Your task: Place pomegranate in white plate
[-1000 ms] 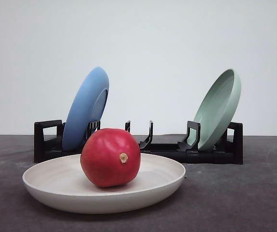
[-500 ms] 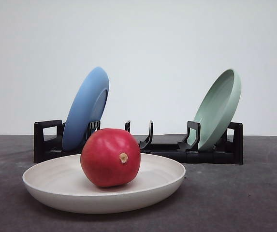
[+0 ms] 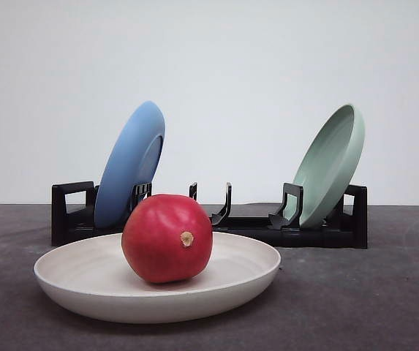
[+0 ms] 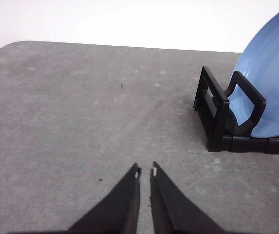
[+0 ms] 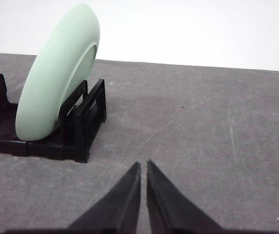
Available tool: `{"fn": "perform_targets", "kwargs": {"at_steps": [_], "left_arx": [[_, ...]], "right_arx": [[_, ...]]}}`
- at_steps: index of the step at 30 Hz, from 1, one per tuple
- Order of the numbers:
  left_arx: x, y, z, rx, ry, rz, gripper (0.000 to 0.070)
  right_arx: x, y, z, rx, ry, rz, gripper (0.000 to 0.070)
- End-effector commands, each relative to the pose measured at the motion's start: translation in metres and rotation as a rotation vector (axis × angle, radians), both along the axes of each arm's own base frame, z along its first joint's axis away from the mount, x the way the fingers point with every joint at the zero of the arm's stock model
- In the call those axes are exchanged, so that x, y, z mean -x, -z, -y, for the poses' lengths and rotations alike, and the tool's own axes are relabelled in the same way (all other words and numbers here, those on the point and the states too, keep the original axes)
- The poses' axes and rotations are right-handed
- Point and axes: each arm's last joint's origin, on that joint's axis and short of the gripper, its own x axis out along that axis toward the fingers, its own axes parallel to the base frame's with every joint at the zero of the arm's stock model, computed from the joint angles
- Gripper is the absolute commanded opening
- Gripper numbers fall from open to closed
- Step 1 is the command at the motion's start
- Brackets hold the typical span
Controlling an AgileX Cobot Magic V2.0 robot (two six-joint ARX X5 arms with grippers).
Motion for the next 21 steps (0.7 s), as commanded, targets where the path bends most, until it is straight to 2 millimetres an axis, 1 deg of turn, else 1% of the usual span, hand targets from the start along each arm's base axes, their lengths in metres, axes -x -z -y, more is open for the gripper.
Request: {"fn": "perform_targets", "kwargs": {"at_steps": [1,21], "left_arx": [[-0.0005,0.0039,-0.0001,-0.01,-0.001,-0.011,0.0017],[-0.0005,0.0039,-0.0001,-0.01,-0.001,-0.011,0.0017]], "right_arx": [[-0.0002,-0.0001,-0.0001,0.0,-0.001,0.011,0.0017],[-0.0002,0.0,-0.0001,0.0,-0.001,0.011,0.0017]]}}
